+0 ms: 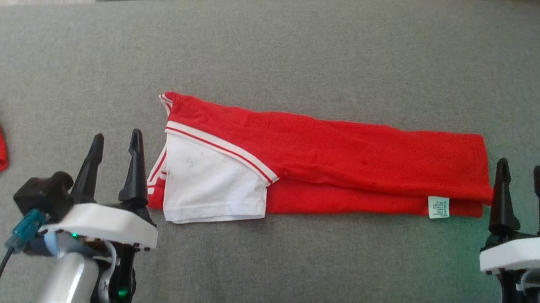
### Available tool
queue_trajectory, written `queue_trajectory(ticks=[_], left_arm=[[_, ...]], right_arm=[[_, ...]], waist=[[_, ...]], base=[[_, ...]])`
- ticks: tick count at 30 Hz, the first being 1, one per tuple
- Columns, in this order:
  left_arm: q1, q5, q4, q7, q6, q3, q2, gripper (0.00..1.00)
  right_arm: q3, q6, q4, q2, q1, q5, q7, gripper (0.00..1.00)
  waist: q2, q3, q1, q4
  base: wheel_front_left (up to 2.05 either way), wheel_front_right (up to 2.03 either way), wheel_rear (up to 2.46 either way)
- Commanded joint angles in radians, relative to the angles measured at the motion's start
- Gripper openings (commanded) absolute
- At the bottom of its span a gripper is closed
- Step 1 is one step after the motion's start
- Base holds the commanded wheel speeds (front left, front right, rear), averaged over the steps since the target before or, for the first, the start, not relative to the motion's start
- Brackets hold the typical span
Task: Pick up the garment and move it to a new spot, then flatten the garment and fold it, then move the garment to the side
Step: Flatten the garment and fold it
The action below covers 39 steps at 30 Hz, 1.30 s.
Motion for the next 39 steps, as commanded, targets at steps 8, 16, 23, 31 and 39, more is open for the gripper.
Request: queue_trajectory(ticks=[8, 16, 23, 31, 39], left_arm=[[-0.071, 0.084, 0.022, -0.012, -0.056, 0.072, -0.020, 1.00], [-0.097, 0.116, 0.014, -0.012, -0.070, 0.088, -0.029, 1.00], [-0.111, 0.120, 0.007, -0.012, -0.071, 0.079, -0.030, 1.00], [-0.126, 0.121, 0.001, -0.012, -0.067, 0.090, -0.030, 1.00], [-0.115, 0.114, 0.002, -0.012, -0.062, 0.097, -0.030, 1.00]], right_arm=[[-0.088, -0.001, 0.105, 0.058, -0.104, -0.010, 0.067, 1.00], [-0.162, -0.001, 0.229, 0.109, -0.176, -0.039, 0.122, 1.00], [-0.177, -0.001, 0.321, 0.125, -0.217, -0.038, 0.167, 1.00], [-0.120, -0.001, 0.374, 0.133, -0.231, 0.000, 0.219, 0.23], [-0.137, -0.001, 0.391, 0.088, -0.234, -0.005, 0.195, 0.00]], waist=[[-0.0001, 0.054, 0.0001, 0.006], [-0.0001, 0.096, 0.0001, 0.020], [-0.0001, 0.109, 0.0001, 0.024], [-0.0001, 0.115, 0.0001, 0.018], [-0.0001, 0.092, 0.0001, 0.003]], base=[[0.00, 0.00, 0.00], [0.00, 0.00, 0.00], [0.00, 0.00, 0.00], [0.00, 0.00, 0.00], [0.00, 0.00, 0.00]])
